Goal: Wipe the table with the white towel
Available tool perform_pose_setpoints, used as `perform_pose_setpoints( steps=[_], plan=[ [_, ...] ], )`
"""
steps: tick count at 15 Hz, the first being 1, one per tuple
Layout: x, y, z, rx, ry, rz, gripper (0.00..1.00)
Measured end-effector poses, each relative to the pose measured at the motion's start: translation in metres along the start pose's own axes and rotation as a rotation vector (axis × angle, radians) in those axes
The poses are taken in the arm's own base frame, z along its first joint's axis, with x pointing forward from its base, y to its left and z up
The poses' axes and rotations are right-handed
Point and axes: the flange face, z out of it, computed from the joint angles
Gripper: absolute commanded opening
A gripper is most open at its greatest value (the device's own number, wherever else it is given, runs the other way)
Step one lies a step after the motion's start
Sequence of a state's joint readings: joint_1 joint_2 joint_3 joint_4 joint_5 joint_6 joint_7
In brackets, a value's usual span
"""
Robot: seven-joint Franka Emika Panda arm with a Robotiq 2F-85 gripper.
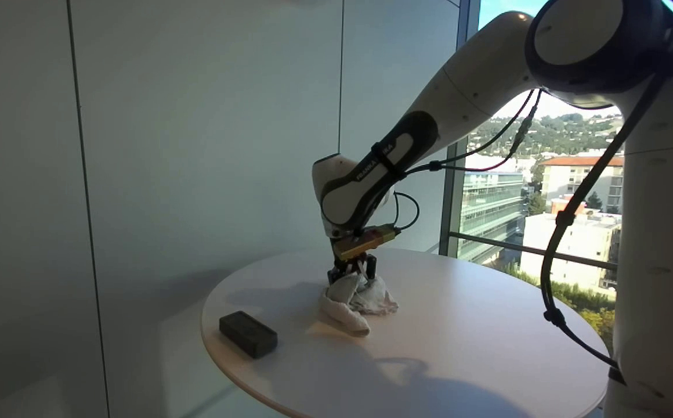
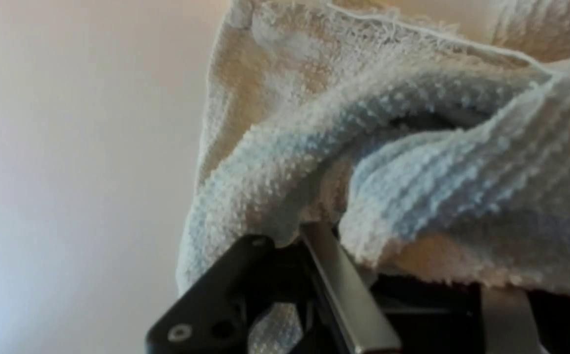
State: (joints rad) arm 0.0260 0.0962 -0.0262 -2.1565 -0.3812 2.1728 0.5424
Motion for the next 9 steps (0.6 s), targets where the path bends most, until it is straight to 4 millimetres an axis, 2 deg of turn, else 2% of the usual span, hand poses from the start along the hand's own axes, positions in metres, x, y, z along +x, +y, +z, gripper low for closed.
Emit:
perform_pose_setpoints(
  steps=[3,5,7,9],
  plan=[
    [0.004,0.052,0.025,-0.083,-0.090,0.104,0.03],
    [0.002,0.076,0.033,-0.116,-0.148,0.171,0.03],
    [0.000,0.085,0.036,-0.142,-0.189,0.200,0.03],
    [-0.001,0.071,0.029,-0.143,-0.175,0.135,0.03]
  ],
)
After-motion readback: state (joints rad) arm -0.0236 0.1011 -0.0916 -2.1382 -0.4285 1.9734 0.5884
